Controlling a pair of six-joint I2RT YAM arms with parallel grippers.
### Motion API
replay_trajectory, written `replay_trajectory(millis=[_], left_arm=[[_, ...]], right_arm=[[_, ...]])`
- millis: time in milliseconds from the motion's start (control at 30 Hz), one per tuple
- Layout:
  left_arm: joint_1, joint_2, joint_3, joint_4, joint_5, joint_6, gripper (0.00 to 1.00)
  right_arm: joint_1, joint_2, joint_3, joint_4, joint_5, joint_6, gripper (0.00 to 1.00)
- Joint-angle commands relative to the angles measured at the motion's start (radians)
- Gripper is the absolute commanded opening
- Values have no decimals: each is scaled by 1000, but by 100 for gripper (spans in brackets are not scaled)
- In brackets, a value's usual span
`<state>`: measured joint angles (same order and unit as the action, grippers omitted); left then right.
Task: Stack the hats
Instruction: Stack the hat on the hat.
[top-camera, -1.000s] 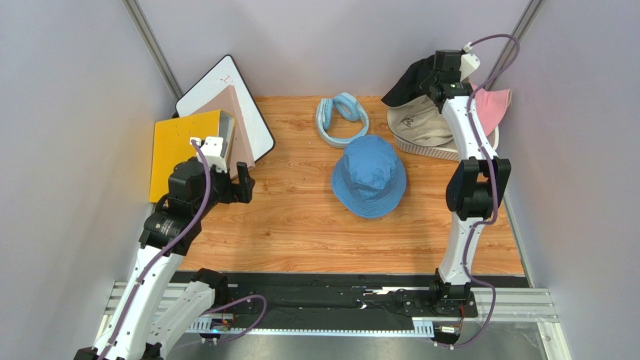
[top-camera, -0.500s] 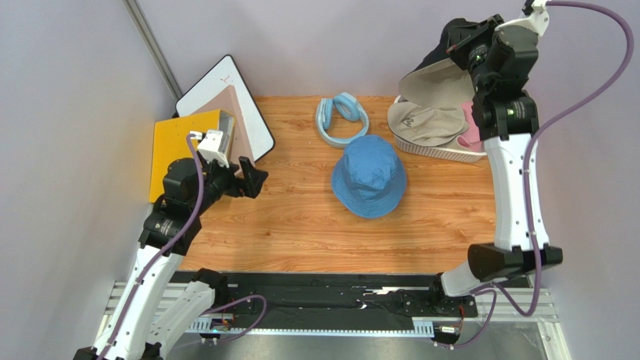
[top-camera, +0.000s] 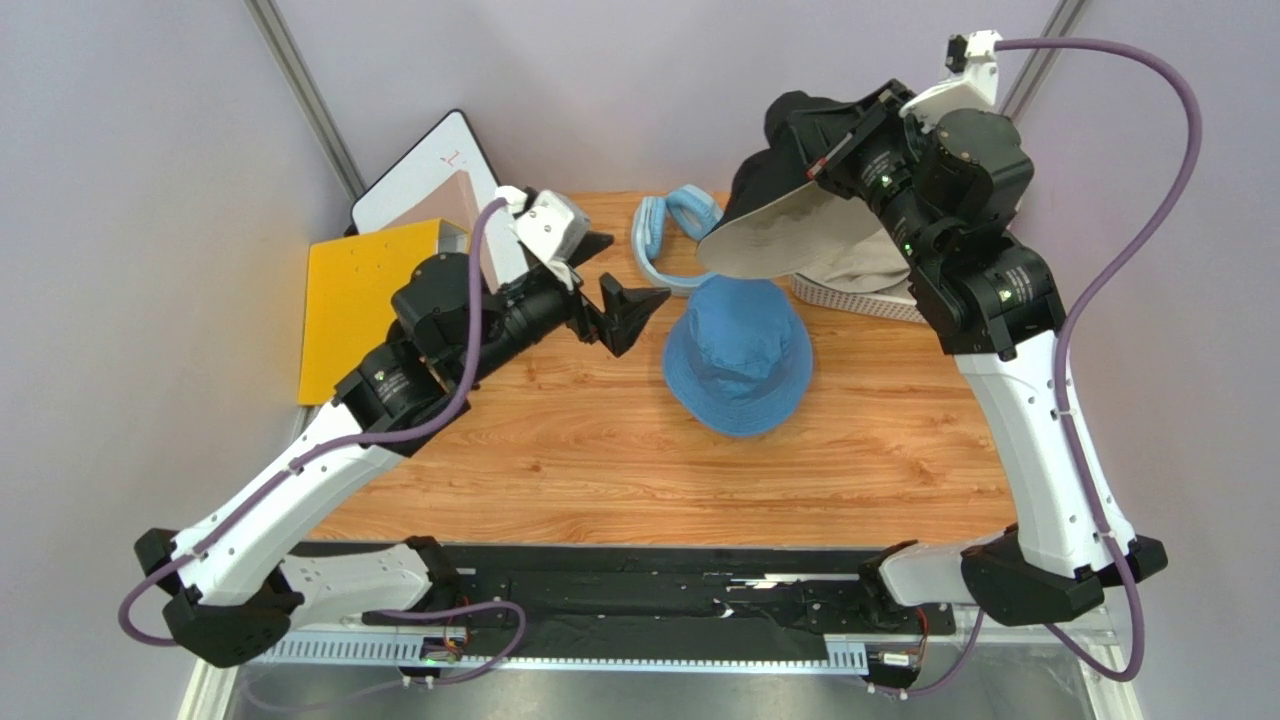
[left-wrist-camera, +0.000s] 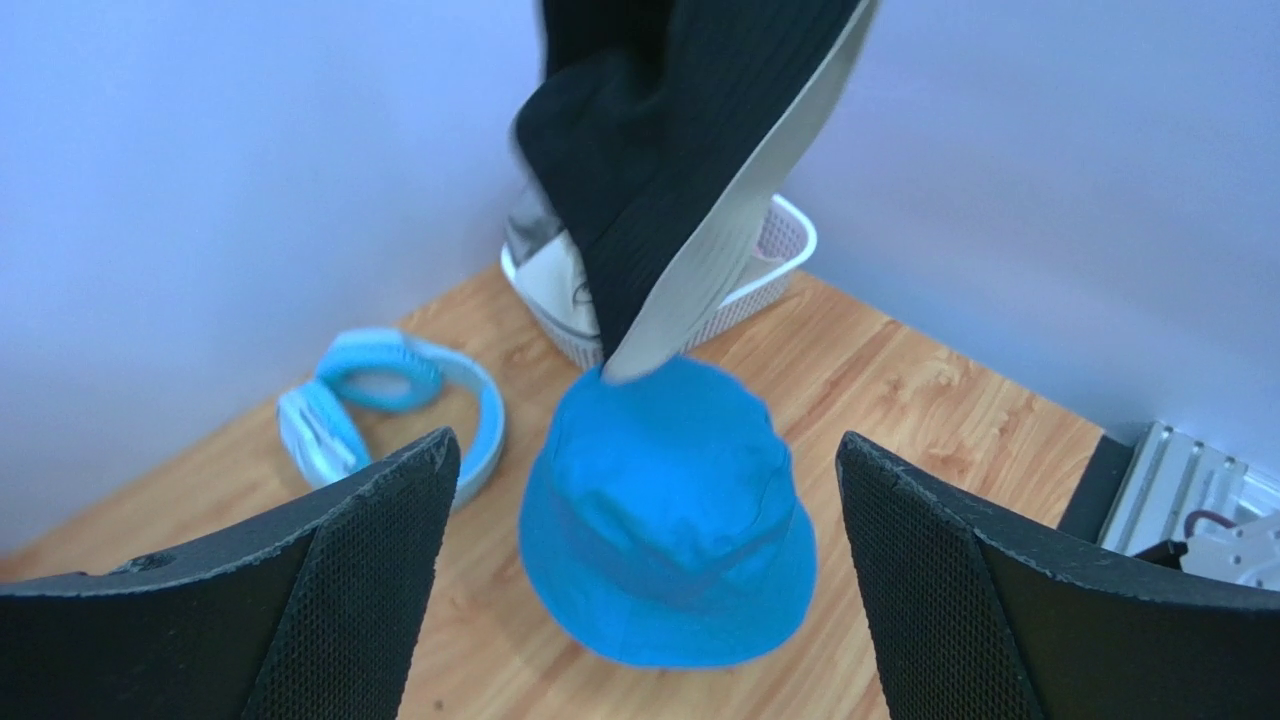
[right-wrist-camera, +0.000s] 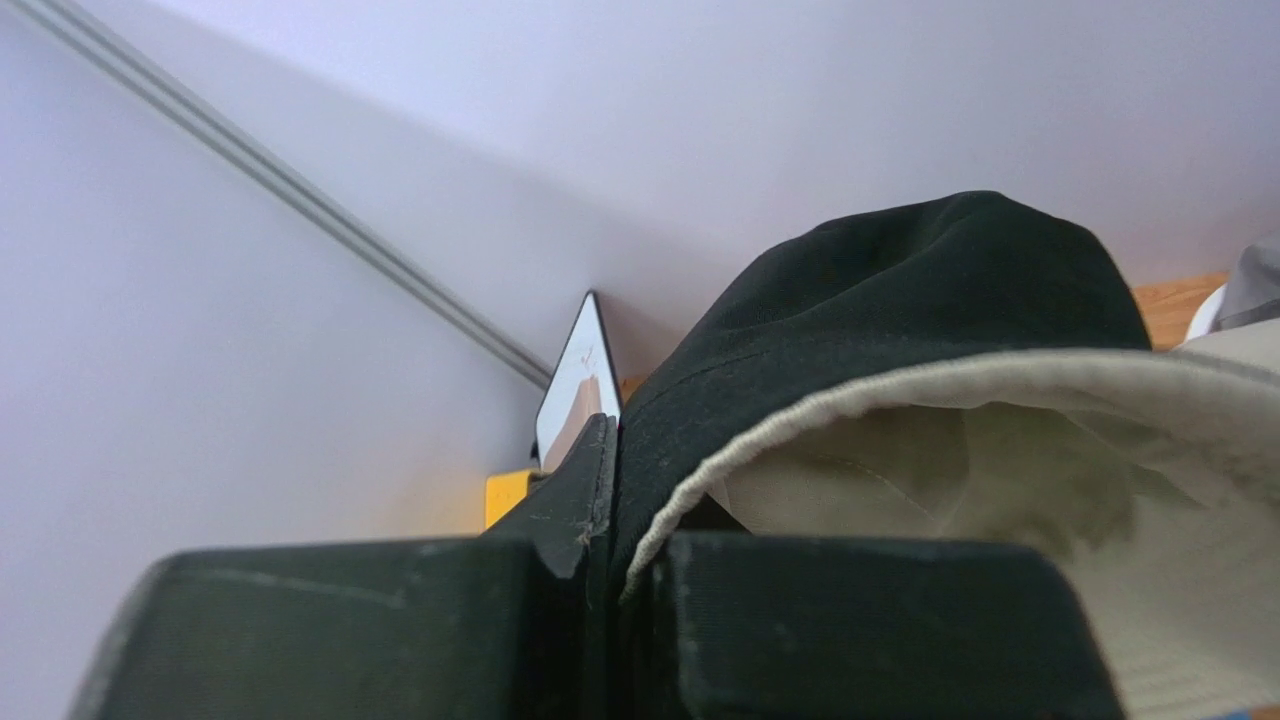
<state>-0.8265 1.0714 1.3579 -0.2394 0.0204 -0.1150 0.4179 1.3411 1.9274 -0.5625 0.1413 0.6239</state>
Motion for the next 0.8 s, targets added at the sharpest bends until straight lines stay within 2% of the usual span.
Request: replay_trajectory(millis=[0,67,233,333,467,567,667,767], left_arm=[[-97,47,35,143,-75,207,99],[-123,77,56,155,-117,231,99],[-152,107,75,210,-93,267,99],[-177,125,84,268,-129,293,99],[-195,183,124,287,-274,340,99],[-195,205,139,313,-332,351,99],[-197,225,141,324,-356,371,97],[-198,240,142,334,-417,389,84]], right_arm=[[44,13,51,-22,-23,40,0],[74,13,56,-11,-25,48,0],[143,24,84,-4,-3,68,0],[179,36,96,3,3,76,0],[237,47,107,12,24,71,0],[277,56,116,6,23,63,0],[311,59,120,6,27,60,0],[338,53,124,9,44,50,0]])
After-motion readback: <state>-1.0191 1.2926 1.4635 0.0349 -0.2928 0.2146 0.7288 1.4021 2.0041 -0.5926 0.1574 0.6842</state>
